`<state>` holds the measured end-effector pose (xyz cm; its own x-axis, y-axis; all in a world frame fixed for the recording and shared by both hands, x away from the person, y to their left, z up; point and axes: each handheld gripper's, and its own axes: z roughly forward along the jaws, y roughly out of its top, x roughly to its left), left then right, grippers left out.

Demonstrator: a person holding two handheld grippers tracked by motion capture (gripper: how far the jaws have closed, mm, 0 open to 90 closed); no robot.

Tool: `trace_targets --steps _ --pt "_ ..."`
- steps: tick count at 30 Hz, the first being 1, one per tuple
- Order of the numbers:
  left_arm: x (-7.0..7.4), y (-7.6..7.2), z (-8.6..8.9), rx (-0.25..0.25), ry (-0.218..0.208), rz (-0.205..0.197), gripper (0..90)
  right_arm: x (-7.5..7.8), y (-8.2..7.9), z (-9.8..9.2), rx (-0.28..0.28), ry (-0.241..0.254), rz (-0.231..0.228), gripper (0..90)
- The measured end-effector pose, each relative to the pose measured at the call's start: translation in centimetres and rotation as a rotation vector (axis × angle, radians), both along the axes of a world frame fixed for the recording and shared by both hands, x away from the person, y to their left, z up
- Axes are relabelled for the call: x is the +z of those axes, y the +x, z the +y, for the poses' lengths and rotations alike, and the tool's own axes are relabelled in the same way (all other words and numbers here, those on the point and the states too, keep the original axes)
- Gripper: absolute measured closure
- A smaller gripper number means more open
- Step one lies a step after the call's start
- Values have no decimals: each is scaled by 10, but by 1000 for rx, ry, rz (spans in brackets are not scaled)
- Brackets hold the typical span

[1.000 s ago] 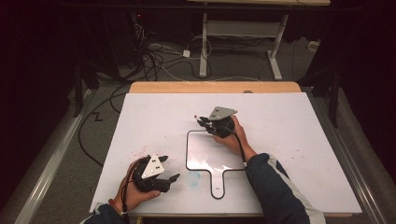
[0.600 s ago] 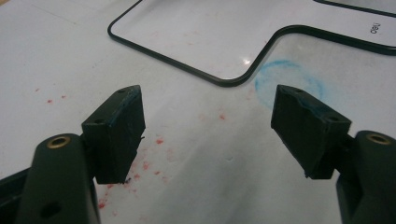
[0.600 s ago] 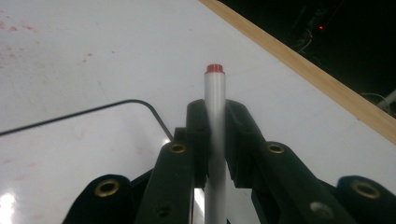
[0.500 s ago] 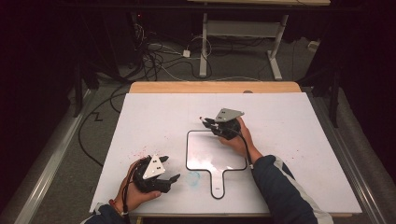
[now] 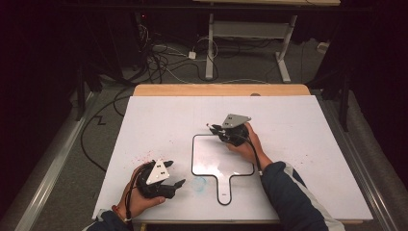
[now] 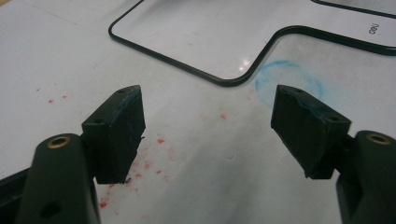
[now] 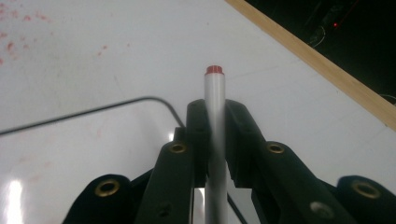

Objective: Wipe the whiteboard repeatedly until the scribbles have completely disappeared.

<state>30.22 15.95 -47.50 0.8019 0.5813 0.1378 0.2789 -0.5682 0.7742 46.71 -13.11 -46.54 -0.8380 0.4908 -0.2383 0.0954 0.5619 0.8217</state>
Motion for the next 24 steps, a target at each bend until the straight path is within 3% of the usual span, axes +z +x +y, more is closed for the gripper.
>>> trace_targets --steps 3,9,13,24 --pt "0 0 -3 9 30 -4 252 1 -4 -14 -17 -27 -10 818" --pt "0 0 -3 12 22 -2 252 3 -5 -31 -34 -18 -2 818" --pt "0 0 -2 9 18 -3 252 3 0 -18 -18 3 2 817" --pt "1 -1 1 8 -4 -2 252 1 18 37 18 -47 9 818"
